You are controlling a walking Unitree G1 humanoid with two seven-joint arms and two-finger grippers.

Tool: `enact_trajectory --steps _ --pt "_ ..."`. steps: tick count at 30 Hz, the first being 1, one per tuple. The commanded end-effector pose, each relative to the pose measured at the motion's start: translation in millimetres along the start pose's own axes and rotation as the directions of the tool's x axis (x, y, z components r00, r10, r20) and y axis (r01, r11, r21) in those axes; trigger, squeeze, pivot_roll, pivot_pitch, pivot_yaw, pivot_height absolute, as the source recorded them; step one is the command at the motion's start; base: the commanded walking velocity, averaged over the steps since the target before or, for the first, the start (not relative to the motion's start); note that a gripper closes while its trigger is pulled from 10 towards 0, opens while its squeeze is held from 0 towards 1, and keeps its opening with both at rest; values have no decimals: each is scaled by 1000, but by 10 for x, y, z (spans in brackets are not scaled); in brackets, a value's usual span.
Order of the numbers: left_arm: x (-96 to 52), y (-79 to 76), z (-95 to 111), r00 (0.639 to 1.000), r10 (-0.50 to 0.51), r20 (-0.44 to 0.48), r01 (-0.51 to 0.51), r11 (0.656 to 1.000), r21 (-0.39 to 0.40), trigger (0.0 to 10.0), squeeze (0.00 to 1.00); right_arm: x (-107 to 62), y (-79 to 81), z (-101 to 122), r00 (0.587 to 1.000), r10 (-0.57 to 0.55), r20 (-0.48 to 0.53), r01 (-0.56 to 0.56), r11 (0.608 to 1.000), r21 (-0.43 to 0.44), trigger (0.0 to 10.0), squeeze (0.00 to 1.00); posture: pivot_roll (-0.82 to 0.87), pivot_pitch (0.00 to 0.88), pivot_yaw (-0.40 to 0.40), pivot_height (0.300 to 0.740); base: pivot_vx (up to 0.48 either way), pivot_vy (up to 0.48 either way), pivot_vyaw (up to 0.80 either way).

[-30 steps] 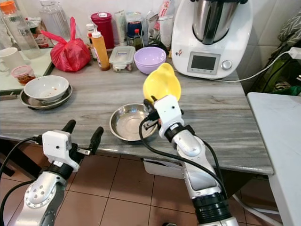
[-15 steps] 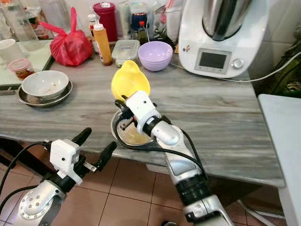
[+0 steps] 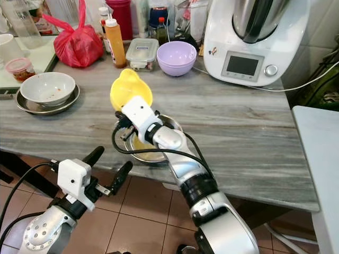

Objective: Setting the table

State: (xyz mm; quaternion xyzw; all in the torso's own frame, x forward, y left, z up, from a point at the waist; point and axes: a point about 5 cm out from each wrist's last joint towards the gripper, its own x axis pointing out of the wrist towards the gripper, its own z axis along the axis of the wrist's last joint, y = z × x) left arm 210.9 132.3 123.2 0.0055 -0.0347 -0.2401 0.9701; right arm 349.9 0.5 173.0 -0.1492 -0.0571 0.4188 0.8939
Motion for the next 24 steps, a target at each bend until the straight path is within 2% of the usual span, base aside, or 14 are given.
enact_trajectory --steps 1,24 --pt "-15 -9 28 1000 0 2 0 1000 10 10000 0 41 18 32 1000 8 2 -8 1000 -19 10000 0 44 153 -16 740 0 0 0" --pt "48 -26 86 999 -22 26 21 1000 6 10000 0 158 62 -87 997 3 -76 -3 1000 -9 10000 16 39 156 -6 740 0 0 0"
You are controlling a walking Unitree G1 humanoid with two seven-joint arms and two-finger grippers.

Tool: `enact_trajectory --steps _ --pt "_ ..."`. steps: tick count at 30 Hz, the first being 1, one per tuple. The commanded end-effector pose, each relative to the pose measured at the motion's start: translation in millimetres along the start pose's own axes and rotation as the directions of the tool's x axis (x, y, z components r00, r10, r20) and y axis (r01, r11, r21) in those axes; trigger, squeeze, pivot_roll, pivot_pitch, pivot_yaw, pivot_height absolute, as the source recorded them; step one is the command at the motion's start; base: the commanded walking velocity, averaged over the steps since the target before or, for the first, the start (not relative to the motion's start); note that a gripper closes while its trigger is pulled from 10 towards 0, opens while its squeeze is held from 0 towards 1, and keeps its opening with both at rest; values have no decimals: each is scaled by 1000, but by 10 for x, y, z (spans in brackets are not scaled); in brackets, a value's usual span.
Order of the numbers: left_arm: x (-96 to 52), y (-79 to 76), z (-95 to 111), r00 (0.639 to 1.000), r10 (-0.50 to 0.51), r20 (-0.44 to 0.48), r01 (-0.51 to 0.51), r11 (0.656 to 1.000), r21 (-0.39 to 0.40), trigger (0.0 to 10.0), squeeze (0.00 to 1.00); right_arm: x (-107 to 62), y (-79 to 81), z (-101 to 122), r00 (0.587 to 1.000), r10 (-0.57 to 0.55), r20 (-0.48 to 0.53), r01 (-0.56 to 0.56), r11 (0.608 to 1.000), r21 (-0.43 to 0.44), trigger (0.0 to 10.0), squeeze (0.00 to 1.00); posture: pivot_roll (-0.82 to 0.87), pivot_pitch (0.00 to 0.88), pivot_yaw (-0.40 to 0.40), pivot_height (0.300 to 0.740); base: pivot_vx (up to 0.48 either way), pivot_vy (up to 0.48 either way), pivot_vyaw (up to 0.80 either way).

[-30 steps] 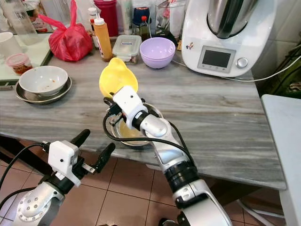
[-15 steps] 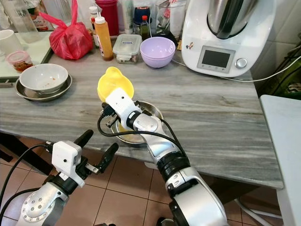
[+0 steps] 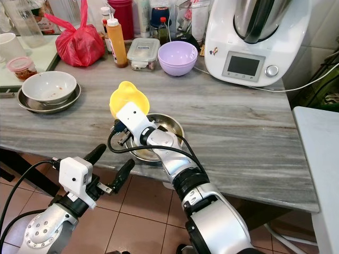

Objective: Setting the table

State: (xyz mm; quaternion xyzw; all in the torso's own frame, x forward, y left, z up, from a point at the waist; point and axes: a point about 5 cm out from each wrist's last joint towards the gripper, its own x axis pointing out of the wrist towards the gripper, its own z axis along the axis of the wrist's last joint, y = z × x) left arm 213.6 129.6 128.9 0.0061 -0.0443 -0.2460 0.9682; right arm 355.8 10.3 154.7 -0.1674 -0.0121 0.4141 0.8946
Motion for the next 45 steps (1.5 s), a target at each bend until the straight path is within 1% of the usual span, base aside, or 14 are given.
enact_trajectory --steps 1,3,4,6,7,14,24,45 --pt "13 -20 39 1000 -12 11 12 1000 -1 10000 0 39 -7 81 1000 -6 20 6 1000 -13 10000 188 39 156 -6 740 0 0 0" --pt "15 -22 44 1000 -14 14 14 1000 -2 10000 0 43 -5 80 1000 -7 18 7 1000 -12 10000 188 39 156 -6 740 0 0 0" --pt "19 -29 42 1000 -18 14 18 1000 -5 10000 0 47 -3 73 1000 -9 16 10 1000 -11 10000 957 40 151 -9 740 0 0 0" --pt "19 -32 34 1000 -21 11 21 1000 -4 10000 0 49 -6 64 1000 -16 10 16 1000 -8 10000 957 39 149 -10 740 0 0 0" --pt "21 -32 33 1000 -21 10 21 1000 -4 10000 0 48 -11 58 1000 -18 5 18 1000 -8 10000 1000 36 149 -9 740 0 0 0" --pt "40 -33 21 1000 -25 9 25 1000 -3 10000 0 34 -78 37 999 -44 -15 44 999 -18 10000 1000 29 146 -10 740 0 0 0" --pt "60 -31 5 1000 -29 4 29 1000 2 10000 0 34 -140 78 997 -76 1 76 997 -20 10000 1000 28 138 -5 740 0 0 0" --pt "67 -12 -20 1000 -16 -6 16 1000 17 10000 0 57 -195 139 993 -119 14 119 991 -60 10000 1000 34 137 -4 740 0 0 0"
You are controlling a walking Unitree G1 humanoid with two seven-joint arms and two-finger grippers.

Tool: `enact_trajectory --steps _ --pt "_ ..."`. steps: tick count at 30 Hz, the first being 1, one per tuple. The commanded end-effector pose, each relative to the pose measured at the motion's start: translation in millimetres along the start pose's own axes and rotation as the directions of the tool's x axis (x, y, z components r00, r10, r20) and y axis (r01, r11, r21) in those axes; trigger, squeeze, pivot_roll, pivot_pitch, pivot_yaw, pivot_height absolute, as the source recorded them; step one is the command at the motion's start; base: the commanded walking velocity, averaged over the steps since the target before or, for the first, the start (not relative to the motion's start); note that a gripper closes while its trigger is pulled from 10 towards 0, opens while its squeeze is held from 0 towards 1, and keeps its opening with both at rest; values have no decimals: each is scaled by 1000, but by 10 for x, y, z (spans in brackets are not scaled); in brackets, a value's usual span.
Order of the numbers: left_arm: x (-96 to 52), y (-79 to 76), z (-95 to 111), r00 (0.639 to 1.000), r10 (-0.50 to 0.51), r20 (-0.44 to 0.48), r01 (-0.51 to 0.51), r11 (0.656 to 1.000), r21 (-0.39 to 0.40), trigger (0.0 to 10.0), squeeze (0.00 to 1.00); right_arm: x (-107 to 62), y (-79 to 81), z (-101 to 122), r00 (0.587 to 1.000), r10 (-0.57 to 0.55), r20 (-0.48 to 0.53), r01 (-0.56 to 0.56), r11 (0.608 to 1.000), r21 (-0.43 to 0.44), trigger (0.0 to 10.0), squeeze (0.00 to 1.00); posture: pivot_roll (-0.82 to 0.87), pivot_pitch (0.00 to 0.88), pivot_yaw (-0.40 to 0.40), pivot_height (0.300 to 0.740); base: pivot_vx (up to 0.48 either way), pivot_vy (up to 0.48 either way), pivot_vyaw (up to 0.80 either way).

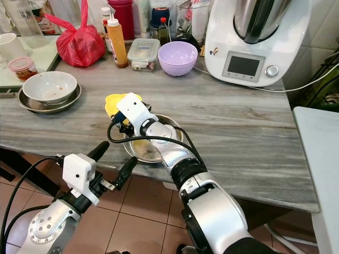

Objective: Setting the table

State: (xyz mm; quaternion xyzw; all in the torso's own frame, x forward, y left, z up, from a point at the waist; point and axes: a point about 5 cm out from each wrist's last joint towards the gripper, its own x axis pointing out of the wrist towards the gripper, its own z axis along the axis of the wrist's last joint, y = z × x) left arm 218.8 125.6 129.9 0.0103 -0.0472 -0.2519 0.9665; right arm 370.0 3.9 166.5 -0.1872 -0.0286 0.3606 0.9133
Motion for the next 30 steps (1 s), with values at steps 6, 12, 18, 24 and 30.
enact_trajectory --steps 6,12,18,24,30 --pt "0 -8 -31 1000 -6 -14 6 1000 13 10000 0 34 -14 72 1000 -5 15 6 1000 -21 10000 1000 34 137 -4 740 0 0 0" --pt "-6 -8 -33 1000 -4 -16 4 1000 17 10000 0 41 -13 79 1000 -16 17 17 1000 -25 10000 1000 40 139 -2 740 0 0 0" --pt "-1 -7 -30 1000 -2 -12 2 1000 21 10000 0 -2 -144 174 991 -83 107 83 997 -4 10000 1000 40 132 -5 740 0 0 0" --pt "1 -6 -13 1000 -14 -4 14 1000 19 10000 0 -92 -210 144 986 -95 134 97 995 -6 10000 1000 33 129 -4 740 0 0 0" --pt "-58 25 0 999 -51 -18 51 998 30 10000 0 -194 -128 -10 994 -54 94 52 998 22 10000 1000 24 133 5 740 0 0 0"
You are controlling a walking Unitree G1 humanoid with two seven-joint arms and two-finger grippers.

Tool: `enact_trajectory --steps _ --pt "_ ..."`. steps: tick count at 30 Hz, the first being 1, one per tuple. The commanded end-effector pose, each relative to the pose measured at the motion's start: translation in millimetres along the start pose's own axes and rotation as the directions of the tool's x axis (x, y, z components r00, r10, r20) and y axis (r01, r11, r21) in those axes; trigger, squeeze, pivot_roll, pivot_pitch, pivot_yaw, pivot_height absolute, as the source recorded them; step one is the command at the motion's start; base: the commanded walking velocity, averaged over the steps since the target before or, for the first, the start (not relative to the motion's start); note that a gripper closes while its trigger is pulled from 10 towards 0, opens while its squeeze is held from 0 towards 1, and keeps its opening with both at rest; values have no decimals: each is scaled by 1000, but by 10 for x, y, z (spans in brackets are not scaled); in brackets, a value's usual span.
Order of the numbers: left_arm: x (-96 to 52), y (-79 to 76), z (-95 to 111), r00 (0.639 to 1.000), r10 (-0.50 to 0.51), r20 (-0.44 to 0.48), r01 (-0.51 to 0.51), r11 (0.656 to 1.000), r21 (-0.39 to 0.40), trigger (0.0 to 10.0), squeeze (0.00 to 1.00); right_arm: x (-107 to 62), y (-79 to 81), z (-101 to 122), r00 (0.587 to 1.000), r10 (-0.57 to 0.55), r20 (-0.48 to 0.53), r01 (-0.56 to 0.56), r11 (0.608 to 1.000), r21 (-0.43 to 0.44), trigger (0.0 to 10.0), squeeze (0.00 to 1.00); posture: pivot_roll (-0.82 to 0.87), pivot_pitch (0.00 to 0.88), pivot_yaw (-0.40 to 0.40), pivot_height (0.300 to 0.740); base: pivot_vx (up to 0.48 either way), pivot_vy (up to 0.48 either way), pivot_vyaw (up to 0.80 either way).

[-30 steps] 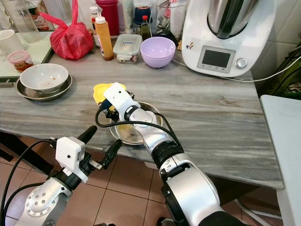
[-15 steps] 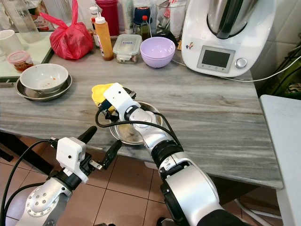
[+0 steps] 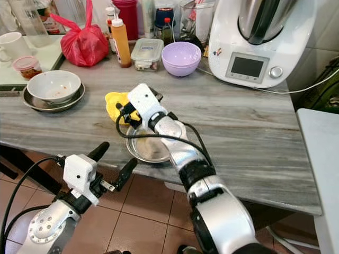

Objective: Setting the table

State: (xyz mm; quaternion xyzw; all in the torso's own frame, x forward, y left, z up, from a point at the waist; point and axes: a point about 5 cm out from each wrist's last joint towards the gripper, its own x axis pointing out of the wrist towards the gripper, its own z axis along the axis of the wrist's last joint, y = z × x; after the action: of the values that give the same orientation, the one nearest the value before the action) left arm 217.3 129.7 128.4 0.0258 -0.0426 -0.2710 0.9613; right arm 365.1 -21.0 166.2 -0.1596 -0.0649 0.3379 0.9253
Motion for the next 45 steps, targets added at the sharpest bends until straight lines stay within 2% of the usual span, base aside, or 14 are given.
enact_trajectory --steps 1,13,19,22,28,30,31,32,40,45 --pt "-27 -1 8 1000 -12 -4 12 1000 6 10000 0 5 15 54 1000 15 16 -15 1000 -5 10000 1000 23 133 6 740 0 0 0" --pt "-6 4 26 1000 -1 4 1 1000 7 10000 0 -12 18 -136 994 -9 -111 14 999 46 10000 1000 40 134 11 740 0 0 0" --pt "-16 13 28 1000 8 2 -8 1000 8 10000 0 15 7 -147 990 -18 -138 24 999 44 10000 1000 50 135 10 740 0 0 0" --pt "-26 6 28 1000 10 0 -10 1000 8 10000 0 33 -11 -150 988 -30 -153 45 995 93 10000 1000 51 136 10 740 0 0 0" --pt "-30 3 22 1000 10 -4 -10 1000 7 10000 0 80 -34 -100 988 -43 -150 57 994 90 10000 988 54 139 12 740 0 0 0" --pt "-29 1 21 1000 10 -5 -10 1000 7 10000 0 97 -31 -86 988 -44 -151 58 994 90 10000 878 54 139 12 740 0 0 0" --pt "-29 1 21 1000 10 -5 -10 1000 7 10000 0 97 -31 -86 988 -44 -151 58 994 90 10000 878 54 139 12 740 0 0 0" --pt "-29 -1 21 1000 10 -5 -10 1000 7 10000 0 107 -25 -82 987 -45 -153 59 994 91 10000 698 54 139 12 740 0 0 0" --pt "-35 -7 18 1000 13 -8 -13 1000 8 10000 0 113 -57 -99 983 -61 -174 75 994 74 10000 553 59 141 12 740 0 0 0" --pt "-38 -10 20 1000 16 -9 -16 1000 7 10000 0 99 -111 -138 974 -90 -206 105 992 64 10000 518 62 144 11 740 0 0 0"
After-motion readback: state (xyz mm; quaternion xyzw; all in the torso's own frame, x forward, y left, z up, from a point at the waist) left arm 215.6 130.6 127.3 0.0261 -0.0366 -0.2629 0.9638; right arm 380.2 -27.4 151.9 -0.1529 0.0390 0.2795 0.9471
